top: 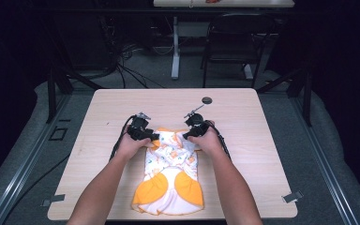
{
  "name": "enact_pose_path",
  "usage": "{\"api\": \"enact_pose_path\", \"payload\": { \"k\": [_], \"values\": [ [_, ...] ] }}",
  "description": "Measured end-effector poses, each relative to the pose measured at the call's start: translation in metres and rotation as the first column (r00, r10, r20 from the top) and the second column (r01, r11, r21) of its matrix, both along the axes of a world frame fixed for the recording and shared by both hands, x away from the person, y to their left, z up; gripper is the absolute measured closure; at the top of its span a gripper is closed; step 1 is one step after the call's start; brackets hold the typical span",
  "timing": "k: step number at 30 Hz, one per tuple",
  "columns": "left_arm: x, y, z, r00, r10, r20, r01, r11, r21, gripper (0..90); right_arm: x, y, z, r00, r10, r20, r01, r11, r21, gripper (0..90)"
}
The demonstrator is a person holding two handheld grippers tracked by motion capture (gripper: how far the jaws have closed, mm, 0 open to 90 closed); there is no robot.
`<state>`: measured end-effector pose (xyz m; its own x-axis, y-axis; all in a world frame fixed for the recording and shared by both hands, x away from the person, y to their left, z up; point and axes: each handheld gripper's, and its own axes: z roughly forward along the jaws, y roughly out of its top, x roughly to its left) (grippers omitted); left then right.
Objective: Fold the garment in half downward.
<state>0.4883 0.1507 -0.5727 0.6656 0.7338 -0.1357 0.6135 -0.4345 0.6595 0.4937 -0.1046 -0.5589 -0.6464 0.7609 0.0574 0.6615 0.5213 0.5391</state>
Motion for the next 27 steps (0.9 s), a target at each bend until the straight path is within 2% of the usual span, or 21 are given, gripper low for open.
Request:
{"api": "enact_pose_path", "payload": {
  "k": [3,4,6,7,8,9,12,15,16,20,23,24,27],
  "values": [
    [-0.001,0.0,0.0,1.0,-0.003,0.007,0.003,1.0,0.001,58.7,0.002,-0.003,-0.001,0.9994,0.0,-0.034,0.0,1.0,0.005,56.1],
    [-0.002,-0.001,0.0,1.0,-0.004,0.007,0.004,1.0,0.001,61.2,0.002,-0.003,-0.002,0.9995,-0.005,-0.031,0.006,0.9998,0.02,56.8],
    [-0.002,-0.002,0.0,0.9999,-0.009,0.008,0.009,0.9999,0.01,63.0,0.002,-0.003,-0.002,0.9993,0.006,-0.038,-0.004,0.9995,0.031,62.8],
    [-0.002,-0.002,0.0,0.9999,-0.012,0.009,0.012,0.9999,0.011,64.4,0.002,-0.003,-0.001,0.9986,0.02,-0.049,-0.019,0.9996,0.019,65.4],
    [-0.003,-0.002,0.0,0.9999,-0.013,0.01,0.013,0.9999,0.011,65.6,0.001,0.0,-0.002,0.999,0.008,-0.044,-0.006,0.9992,0.041,66.5],
    [-0.003,-0.003,0.0,0.9999,-0.014,0.009,0.014,0.9998,0.01,66.8,0.002,-0.001,-0.001,0.9988,0.022,-0.044,-0.021,0.9994,0.026,68.2],
    [-0.003,-0.003,0.0,0.9998,-0.019,0.002,0.019,0.9998,0.006,73.2,0.0,0.001,-0.002,0.9988,0.021,-0.044,-0.019,0.999,0.039,74.4],
    [-0.003,-0.003,0.0,0.9994,-0.027,-0.02,0.027,0.9996,-0.007,78.8,0.0,0.001,-0.001,0.9978,0.047,-0.048,-0.045,0.9986,0.025,78.1],
    [-0.003,-0.003,0.0,0.9995,-0.02,-0.024,0.019,0.9997,-0.017,80.3,-0.003,0.003,-0.001,0.9976,0.064,-0.024,-0.064,0.9979,0.013,81.4],
    [-0.003,-0.004,0.001,0.9994,-0.015,-0.032,0.015,0.9998,-0.017,82.6,-0.005,0.005,-0.001,0.9971,0.075,0.008,-0.075,0.9972,0.004,83.0],
    [-0.004,-0.003,0.002,0.9996,-0.016,-0.025,0.016,0.9998,-0.009,83.5,-0.006,0.005,0.002,0.9949,0.096,0.028,-0.095,0.9947,-0.039,83.4],
    [-0.004,-0.003,0.002,0.9996,-0.016,-0.025,0.016,0.9998,-0.009,83.6,-0.006,0.005,0.002,0.9949,0.096,0.028,-0.095,0.9947,-0.039,83.4],
    [-0.006,-0.003,0.006,0.9998,-0.02,-0.006,0.02,0.9998,0.004,84.0,-0.01,0.004,0.009,0.991,0.105,0.083,-0.102,0.9938,-0.044,83.5]
  ]
}}
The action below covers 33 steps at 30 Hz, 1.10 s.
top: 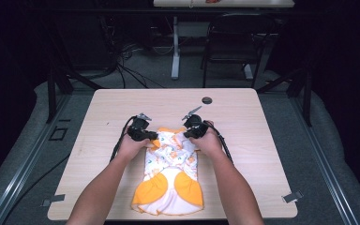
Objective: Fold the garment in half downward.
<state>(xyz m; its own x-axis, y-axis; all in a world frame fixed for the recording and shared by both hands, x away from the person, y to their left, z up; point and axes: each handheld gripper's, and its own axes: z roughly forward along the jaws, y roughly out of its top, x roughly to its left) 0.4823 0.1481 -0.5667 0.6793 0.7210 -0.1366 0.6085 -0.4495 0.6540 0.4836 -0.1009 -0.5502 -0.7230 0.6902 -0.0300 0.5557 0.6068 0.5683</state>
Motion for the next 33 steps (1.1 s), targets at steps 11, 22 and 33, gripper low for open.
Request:
{"api": "enact_pose_path", "payload": {
  "k": [11,22,33],
  "values": [
    [-0.008,0.008,0.022,0.9976,-0.006,0.068,0.007,1.0,-0.004,84.7,-0.012,0.0,0.022,0.9957,0.037,0.085,-0.037,0.9993,-0.003,83.5],
    [-0.012,0.013,0.047,0.9916,-0.007,0.129,0.011,0.9997,-0.023,84.7,-0.02,-0.001,0.041,0.9878,0.031,0.153,-0.036,0.9989,0.031,83.5],
    [-0.01,0.013,0.066,0.9865,-0.012,0.163,0.017,0.9993,-0.032,84.7,-0.021,-0.005,0.06,0.9825,0.037,0.183,-0.046,0.998,0.044,83.4]
  ]
}}
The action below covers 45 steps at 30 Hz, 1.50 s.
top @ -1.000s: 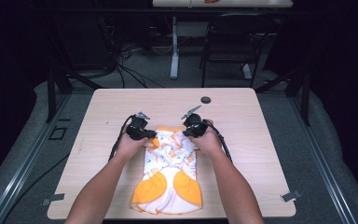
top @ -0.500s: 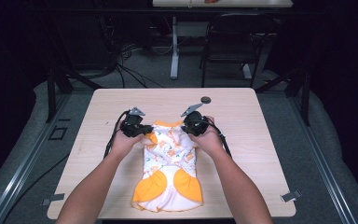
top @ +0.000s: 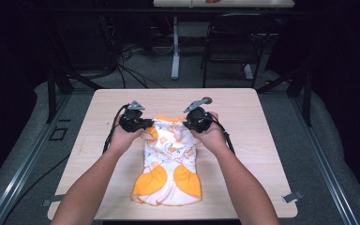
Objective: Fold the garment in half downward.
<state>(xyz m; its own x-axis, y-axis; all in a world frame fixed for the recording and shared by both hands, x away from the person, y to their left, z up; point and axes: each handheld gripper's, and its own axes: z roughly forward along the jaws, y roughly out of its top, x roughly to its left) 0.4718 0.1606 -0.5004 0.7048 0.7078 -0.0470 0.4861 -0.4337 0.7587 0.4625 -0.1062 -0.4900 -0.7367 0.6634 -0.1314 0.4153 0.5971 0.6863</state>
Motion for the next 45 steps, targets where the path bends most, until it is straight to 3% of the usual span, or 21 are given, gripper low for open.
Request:
{"api": "enact_pose_path", "payload": {
  "k": [7,14,31,41,43,45],
  "values": [
    [0.0,0.001,0.014,0.9996,-0.008,0.028,0.008,1.0,0.004,84.7,0.001,0.0,0.018,0.9993,0.01,0.036,-0.01,0.9999,-0.011,83.5],
    [-0.003,0.005,0.024,0.9986,-0.014,0.052,0.015,0.9997,-0.021,84.6,-0.001,0.0,0.031,0.9969,0.023,0.076,-0.023,0.9997,-0.008,83.4],
    [-0.029,0.008,0.012,0.9933,-0.087,0.076,0.089,0.9958,-0.021,84.6,-0.032,-0.004,0.018,0.9882,0.103,0.113,-0.101,0.9946,-0.027,83.1],
    [-0.048,0.009,-0.002,0.9904,-0.12,0.069,0.122,0.9924,-0.021,84.5,-0.051,-0.005,0.004,0.9873,0.123,0.1,-0.119,0.9918,-0.047,83.0],
    [-0.052,0.008,-0.005,0.9892,-0.132,0.064,0.134,0.9909,-0.015,84.5,-0.055,-0.004,0.001,0.9859,0.136,0.097,-0.129,0.9887,-0.077,83.0],
    [-0.057,0.009,-0.008,0.9881,-0.141,0.06,0.143,0.9896,-0.017,84.5,-0.061,-0.004,-0.003,0.9862,0.14,0.089,-0.134,0.9887,-0.066,83.0]
  ]
}}
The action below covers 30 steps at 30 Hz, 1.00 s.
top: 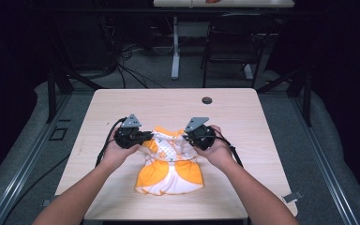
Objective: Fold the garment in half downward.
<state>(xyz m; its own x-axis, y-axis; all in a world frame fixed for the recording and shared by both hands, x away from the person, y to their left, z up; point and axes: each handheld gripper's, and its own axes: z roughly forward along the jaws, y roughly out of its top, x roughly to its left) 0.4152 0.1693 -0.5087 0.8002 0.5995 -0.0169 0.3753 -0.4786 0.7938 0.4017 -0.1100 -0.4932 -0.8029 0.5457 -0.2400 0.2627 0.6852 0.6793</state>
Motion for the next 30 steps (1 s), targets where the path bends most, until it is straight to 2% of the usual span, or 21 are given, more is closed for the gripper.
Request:
{"api": "enact_pose_path", "payload": {
  "k": [4,10,12,15,20,26,30],
  "values": [
    [-0.006,0.001,-0.005,0.9999,-0.011,-0.01,0.011,0.9999,-0.009,84.3,-0.009,0.002,-0.007,0.9997,0.023,0.007,-0.023,0.9993,-0.031,82.8],
    [-0.018,0.004,-0.015,0.9988,-0.036,-0.035,0.035,0.9992,-0.019,83.8,-0.018,0.001,-0.014,0.9993,0.037,-0.007,-0.037,0.9991,-0.022,82.2],
    [-0.024,0.004,-0.019,0.9981,-0.046,-0.041,0.045,0.9986,-0.027,83.6,-0.022,0.0,-0.015,0.9988,0.042,-0.023,-0.042,0.9991,0.005,81.7],
    [-0.029,0.005,-0.022,0.9965,-0.061,-0.058,0.059,0.9974,-0.041,83.0,-0.027,-0.002,-0.019,0.998,0.043,-0.045,-0.043,0.9991,-0.001,80.9],
    [-0.039,0.004,-0.03,0.9937,-0.08,-0.079,0.078,0.9965,-0.032,81.5,-0.035,-0.006,-0.028,0.9937,0.06,-0.094,-0.058,0.998,0.027,76.8],
    [-0.051,0.004,-0.035,0.9899,-0.1,-0.1,0.097,0.9947,-0.035,77.3,-0.05,-0.012,-0.033,0.9908,0.076,-0.112,-0.071,0.996,0.055,68.5],
    [-0.055,0.008,-0.035,0.9884,-0.104,-0.111,0.098,0.9936,-0.056,73.8,-0.058,-0.018,-0.031,0.989,0.074,-0.128,-0.063,0.9945,0.084,63.5]
  ]
}}
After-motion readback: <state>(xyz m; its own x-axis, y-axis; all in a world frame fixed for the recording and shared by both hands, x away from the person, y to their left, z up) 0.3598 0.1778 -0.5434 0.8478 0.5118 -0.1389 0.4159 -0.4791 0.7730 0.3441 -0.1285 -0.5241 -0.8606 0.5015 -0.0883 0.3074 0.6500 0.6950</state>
